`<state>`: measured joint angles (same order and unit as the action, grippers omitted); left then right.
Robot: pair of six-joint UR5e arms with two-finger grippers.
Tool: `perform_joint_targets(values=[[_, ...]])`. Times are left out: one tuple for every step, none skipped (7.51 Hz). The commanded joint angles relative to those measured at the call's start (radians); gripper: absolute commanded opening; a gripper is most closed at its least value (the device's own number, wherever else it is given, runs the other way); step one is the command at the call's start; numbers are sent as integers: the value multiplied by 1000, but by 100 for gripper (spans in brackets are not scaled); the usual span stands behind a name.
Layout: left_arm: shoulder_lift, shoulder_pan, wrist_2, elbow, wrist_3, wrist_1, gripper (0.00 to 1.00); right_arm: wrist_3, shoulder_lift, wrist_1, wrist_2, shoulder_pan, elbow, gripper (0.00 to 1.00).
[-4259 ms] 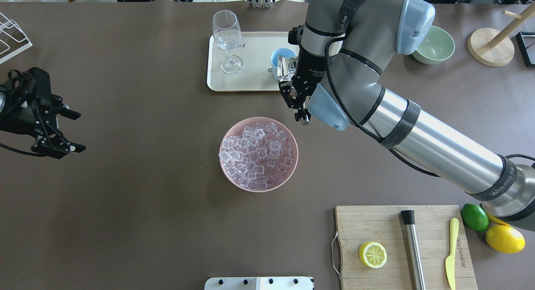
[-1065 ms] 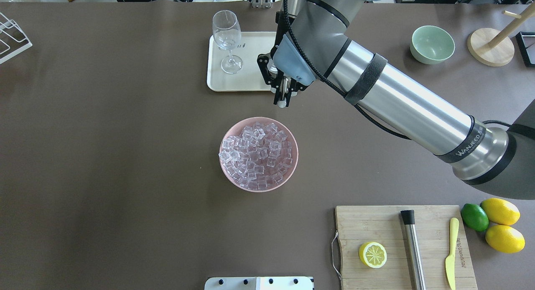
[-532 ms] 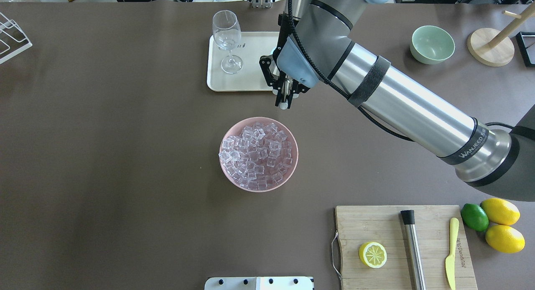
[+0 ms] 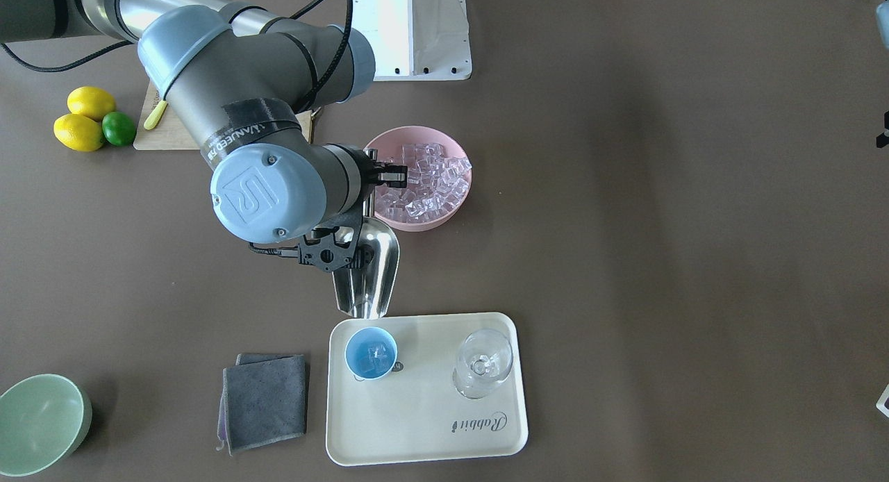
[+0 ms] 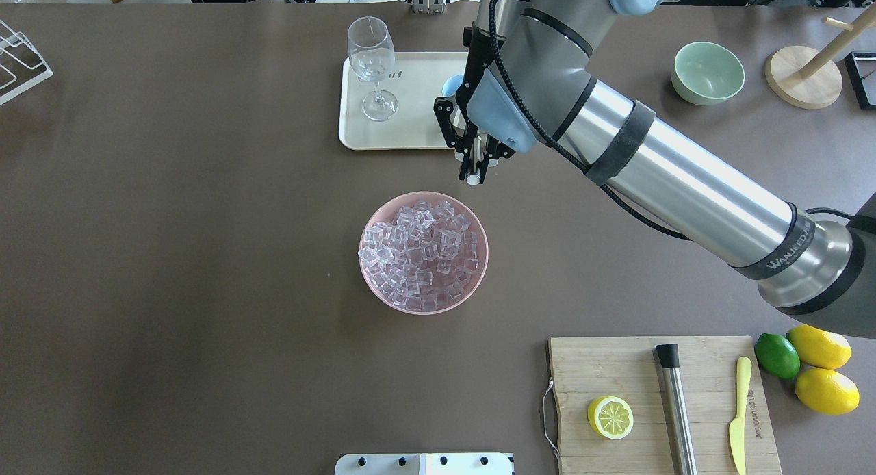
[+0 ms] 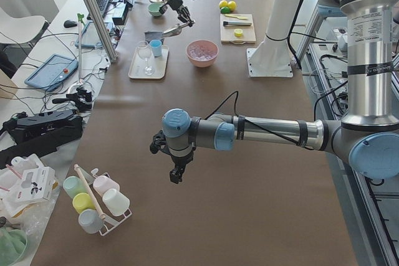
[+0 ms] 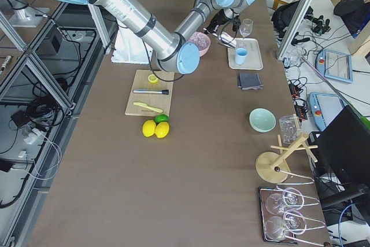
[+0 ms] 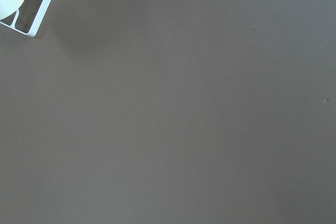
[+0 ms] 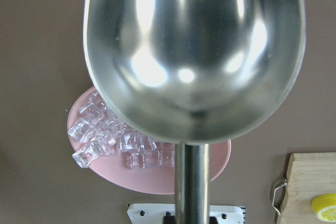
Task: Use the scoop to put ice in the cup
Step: 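Carry the empty scoop back to its spot on the table with the right gripper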
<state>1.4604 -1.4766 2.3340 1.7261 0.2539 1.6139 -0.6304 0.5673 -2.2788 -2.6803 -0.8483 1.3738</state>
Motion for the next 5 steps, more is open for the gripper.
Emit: perform_joint_targets(values=[[1,-1,4,30,-2,-69,98,0,170,1,45,2,248,0],[3,-2,5,36,-4,-95,98,0,239,1,112,8,348,0],[3,-2,5,38,-5,-98,98,-2,309,2,144,21,425,0],[3,-2,7,35,-5,-100,98,-3,389,4,218,49,515,0],[3,-2,7,36,-5,-100,98,-8,452,10,273,70,583,0]])
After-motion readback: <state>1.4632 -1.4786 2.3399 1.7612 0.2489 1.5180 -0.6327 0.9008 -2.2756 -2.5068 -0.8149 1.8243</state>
